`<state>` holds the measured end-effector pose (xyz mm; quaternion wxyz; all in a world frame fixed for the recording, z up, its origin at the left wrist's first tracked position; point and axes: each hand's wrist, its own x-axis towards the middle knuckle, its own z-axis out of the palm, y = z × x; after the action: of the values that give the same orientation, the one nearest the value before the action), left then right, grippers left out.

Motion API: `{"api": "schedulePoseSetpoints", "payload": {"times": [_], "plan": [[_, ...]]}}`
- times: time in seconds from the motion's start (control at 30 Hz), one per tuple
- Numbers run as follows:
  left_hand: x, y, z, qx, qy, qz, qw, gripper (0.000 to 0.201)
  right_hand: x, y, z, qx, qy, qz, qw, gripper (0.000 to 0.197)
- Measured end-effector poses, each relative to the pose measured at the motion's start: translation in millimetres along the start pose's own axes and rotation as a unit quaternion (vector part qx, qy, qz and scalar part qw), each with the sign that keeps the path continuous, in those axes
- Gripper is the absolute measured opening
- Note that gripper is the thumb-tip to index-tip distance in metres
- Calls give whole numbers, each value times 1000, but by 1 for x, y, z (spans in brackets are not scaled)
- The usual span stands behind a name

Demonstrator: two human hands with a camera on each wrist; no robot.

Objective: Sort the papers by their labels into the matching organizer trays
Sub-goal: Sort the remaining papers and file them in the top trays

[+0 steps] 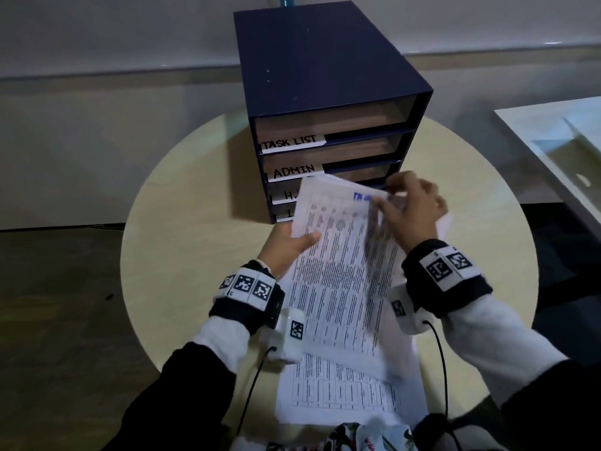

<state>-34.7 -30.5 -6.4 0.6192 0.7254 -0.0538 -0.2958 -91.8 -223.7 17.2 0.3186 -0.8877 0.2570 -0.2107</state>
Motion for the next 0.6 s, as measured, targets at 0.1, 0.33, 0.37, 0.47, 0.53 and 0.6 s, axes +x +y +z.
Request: {"api": "schedulePoseSetpoints", "payload": {"times": [0.1,0.33,0.37,0.47,0.53,0.6], "plan": [[-5,17,-13,-45,31,37,998,33,11,22,-15,148,53,139,978,92],[-23,59,-12,-154,32,121,980,47,-1,0,-36,425,-55,83,900,27],[-26,67,-9,-134,27,145,980,33,-2,-10,-41,434,-29,46,900,24],[-38,93,-8,-124,37,249,960,17,-4,-30,-54,467,23,-25,884,17],[-40,98,-13,-161,48,294,941,32,-10,-32,-59,459,44,-55,885,18],[-38,91,-19,-176,59,294,938,46,-20,-30,-58,456,57,-56,886,26]]}}
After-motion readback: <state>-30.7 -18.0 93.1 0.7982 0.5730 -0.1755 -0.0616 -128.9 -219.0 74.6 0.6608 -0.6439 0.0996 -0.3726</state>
